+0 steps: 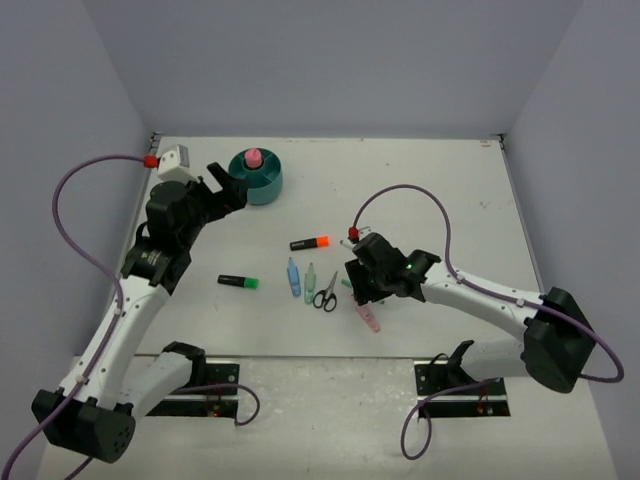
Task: Sort the stationery into containers
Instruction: Pick up the pen from the center of the board.
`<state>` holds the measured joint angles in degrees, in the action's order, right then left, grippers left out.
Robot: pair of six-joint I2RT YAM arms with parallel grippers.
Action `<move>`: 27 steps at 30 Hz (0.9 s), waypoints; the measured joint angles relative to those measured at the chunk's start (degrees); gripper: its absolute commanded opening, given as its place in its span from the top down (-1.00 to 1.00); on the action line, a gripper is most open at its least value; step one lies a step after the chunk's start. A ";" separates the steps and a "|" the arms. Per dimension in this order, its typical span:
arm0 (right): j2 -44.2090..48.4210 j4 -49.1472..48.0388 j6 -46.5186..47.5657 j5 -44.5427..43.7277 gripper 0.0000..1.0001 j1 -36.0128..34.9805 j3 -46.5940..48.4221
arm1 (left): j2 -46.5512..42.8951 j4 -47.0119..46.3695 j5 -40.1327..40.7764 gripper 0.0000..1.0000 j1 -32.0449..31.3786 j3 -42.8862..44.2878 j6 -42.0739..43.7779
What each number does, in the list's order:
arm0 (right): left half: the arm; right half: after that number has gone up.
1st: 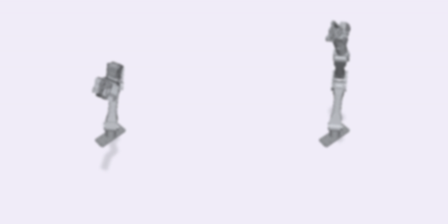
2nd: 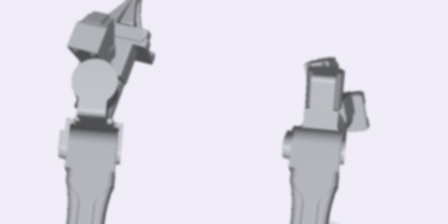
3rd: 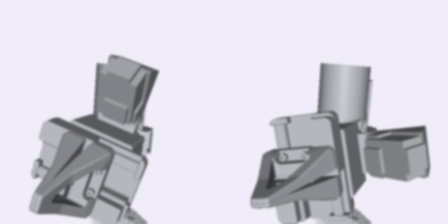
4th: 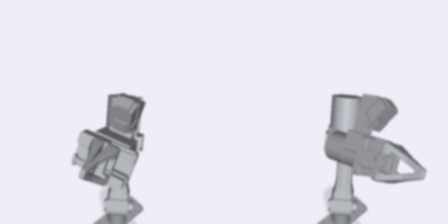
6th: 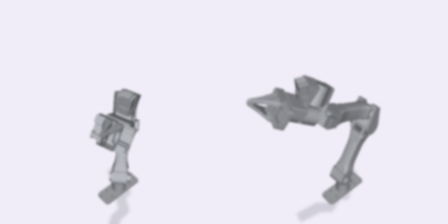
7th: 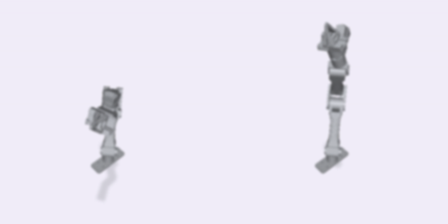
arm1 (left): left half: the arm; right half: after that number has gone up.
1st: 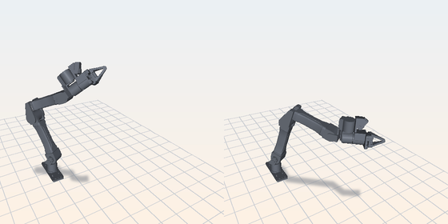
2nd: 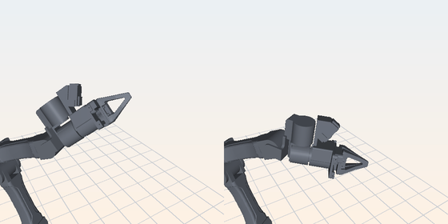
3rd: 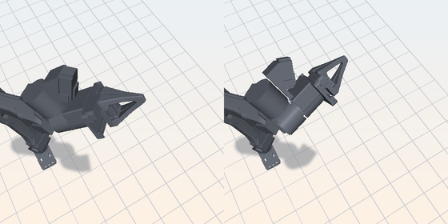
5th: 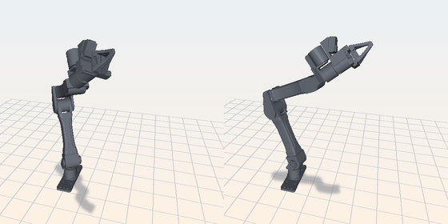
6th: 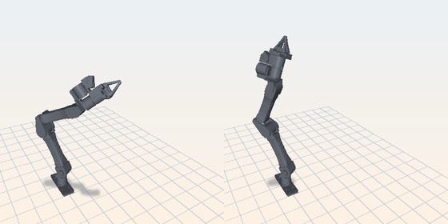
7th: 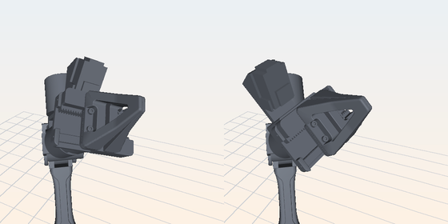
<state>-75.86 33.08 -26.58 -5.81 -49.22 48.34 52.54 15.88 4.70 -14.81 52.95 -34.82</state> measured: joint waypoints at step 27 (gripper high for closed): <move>-14.34 3.44 -4.52 -1.96 1.00 -6.26 1.18 | -12.74 11.45 -7.59 -1.00 0.00 -8.16 10.39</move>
<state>-90.20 36.53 -31.10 -7.77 -55.47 49.52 39.80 27.34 -2.89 -14.81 44.80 -24.43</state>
